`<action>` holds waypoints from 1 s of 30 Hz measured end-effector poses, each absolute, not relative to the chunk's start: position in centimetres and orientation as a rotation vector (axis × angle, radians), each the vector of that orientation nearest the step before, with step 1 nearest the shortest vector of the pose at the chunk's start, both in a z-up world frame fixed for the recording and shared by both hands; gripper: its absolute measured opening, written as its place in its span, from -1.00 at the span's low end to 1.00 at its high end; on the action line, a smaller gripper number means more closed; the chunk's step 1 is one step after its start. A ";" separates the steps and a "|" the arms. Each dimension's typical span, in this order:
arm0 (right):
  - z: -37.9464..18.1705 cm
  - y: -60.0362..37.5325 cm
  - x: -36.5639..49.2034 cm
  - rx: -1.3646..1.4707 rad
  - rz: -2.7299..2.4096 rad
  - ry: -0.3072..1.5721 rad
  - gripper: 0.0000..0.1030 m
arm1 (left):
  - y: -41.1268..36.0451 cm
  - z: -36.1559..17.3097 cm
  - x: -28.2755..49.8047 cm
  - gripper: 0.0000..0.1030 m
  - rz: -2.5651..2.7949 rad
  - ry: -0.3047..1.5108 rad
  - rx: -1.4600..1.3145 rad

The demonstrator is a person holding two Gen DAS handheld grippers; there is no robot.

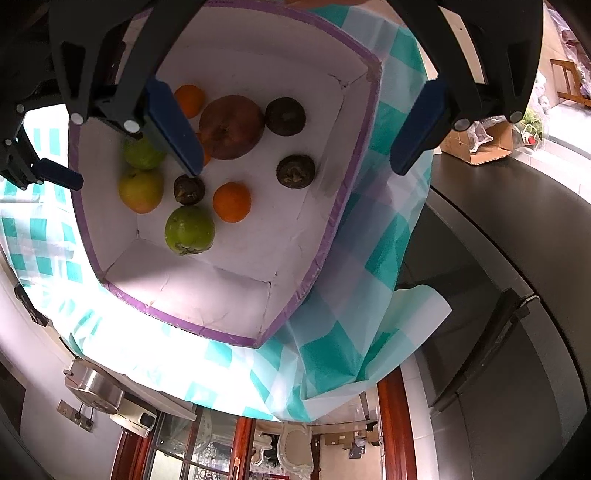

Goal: Organize fruits

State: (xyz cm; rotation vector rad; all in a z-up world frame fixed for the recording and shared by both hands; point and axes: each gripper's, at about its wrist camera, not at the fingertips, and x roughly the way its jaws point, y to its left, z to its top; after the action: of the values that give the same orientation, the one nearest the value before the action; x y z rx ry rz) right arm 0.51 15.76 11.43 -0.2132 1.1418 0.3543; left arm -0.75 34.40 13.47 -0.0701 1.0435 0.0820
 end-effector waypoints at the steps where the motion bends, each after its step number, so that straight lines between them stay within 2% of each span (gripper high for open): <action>1: 11.4 15.7 0.5 -0.213 0.355 1.142 0.70 | 34.4 13.5 -0.8 0.96 0.082 1.042 -0.070; 30: 11.1 14.6 0.9 -0.180 0.376 1.154 0.70 | 33.0 13.6 -0.8 0.96 0.098 1.049 -0.066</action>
State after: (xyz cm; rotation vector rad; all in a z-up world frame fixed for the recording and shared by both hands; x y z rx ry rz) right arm 0.92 14.55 11.13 -0.1801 1.1543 0.3756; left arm -0.79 32.96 13.62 -0.0660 1.0488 0.0980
